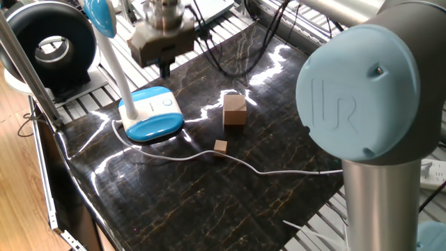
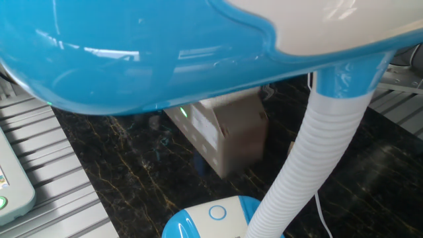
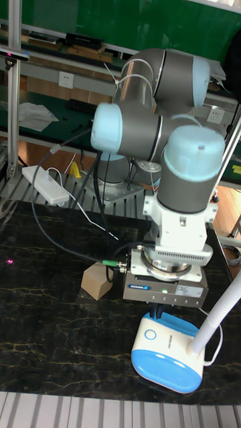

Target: Turn off the desk lamp by pressing the button

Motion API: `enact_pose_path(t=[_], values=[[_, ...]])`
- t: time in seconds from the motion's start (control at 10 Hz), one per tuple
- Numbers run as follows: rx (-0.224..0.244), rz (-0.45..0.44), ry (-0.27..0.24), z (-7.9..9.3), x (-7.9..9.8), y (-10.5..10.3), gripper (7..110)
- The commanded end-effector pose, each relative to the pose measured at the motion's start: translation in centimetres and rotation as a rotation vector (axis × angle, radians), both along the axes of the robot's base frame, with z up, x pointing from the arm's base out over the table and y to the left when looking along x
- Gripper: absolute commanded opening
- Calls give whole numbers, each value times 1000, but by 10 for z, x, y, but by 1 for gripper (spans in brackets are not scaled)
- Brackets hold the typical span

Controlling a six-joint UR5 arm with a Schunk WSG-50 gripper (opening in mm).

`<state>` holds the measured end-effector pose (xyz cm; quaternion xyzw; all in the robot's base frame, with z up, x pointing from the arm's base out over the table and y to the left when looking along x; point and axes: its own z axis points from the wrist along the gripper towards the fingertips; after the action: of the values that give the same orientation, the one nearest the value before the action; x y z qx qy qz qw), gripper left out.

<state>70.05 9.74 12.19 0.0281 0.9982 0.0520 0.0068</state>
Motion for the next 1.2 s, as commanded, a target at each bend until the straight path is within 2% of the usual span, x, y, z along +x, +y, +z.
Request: enact_pose_path(t=[0.0,0.3,0.4,0.5,0.6,0.8,1.0,1.1], values=[[-20,35,-34,34,18,-27,7],[-53,43,-79,55,28,-57,7],[-108,62,-91,66,23,-76,7],[-109,45,-90,76,13,-75,7],[-84,21,-86,84,2,-68,7],[-45,-2,-128,99,-4,-58,7],[-66,-4,-128,103,-11,-63,7],[-62,-4,-125,104,-14,-62,7]])
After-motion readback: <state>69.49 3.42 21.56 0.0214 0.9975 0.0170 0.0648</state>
